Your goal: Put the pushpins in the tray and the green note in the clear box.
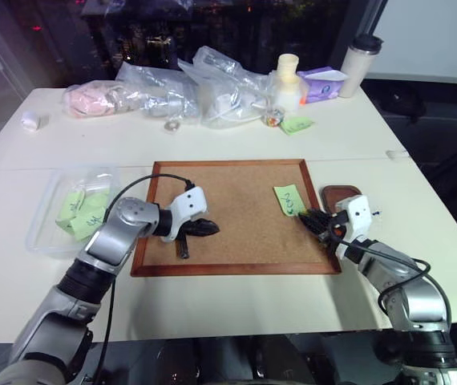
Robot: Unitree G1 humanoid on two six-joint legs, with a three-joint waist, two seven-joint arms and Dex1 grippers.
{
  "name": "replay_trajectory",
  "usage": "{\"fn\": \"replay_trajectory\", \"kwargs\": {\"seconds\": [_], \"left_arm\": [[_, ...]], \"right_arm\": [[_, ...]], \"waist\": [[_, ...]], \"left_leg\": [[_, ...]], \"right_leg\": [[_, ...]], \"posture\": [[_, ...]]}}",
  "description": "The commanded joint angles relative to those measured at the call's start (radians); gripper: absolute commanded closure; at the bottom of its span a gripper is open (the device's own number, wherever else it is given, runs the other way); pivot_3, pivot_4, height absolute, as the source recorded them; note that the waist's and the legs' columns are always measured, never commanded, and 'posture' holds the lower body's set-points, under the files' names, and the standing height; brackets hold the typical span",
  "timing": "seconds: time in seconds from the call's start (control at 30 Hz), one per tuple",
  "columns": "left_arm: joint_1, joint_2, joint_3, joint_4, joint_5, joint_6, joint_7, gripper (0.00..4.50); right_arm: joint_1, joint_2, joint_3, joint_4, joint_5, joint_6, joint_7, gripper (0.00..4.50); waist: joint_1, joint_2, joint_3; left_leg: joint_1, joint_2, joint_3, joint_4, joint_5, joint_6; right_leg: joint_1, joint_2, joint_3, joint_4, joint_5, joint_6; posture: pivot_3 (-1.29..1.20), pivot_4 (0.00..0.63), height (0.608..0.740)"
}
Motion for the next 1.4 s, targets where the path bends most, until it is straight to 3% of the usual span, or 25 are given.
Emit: {"fn": "replay_trajectory", "kwargs": {"seconds": [0.03,0.87,1.3,1.4], "left_arm": [[0.04,0.019,-0.05,0.024,0.018,0.035,-0.026,4.5],[0.057,0.049,-0.09,0.003,0.03,0.058,-0.048,4.5],[0.044,0.034,-0.089,0.016,0.027,0.05,-0.047,4.5],[0.045,0.035,-0.087,0.015,0.028,0.05,-0.045,4.5]], "right_arm": [[-0.012,0.002,-0.011,-0.013,0.001,-0.027,0.008,4.49],[-0.033,0.039,-0.159,-0.109,0.085,-0.043,-0.079,4.49],[-0.126,-0.022,-0.158,0.234,-0.071,-0.148,-0.134,4.49],[-0.143,-0.023,-0.162,0.275,-0.078,-0.162,-0.132,3.04]], "waist": [[0.0,0.0,0.0],[0.0,0.0,0.0],[0.001,0.0,0.0],[0.001,0.0,0.0]], "left_leg": [[0.0,0.0,0.0,0.0,0.0,0.0],[0.0,0.0,0.0,0.0,0.0,0.0],[0.0,0.0,0.0,0.0,0.0,0.0],[0.0,0.0,0.0,0.0,0.0,0.0]], "right_leg": [[0.0,0.0,0.0,0.0,0.0,0.0],[0.0,0.0,0.0,0.0,0.0,0.0],[0.0,0.0,0.0,0.0,0.0,0.0],[0.0,0.0,0.0,0.0,0.0,0.0]], "posture": [[0.0,0.15,0.734],[0.0,0.15,0.734],[0.0,0.15,0.734],[0.0,0.15,0.734]]}}
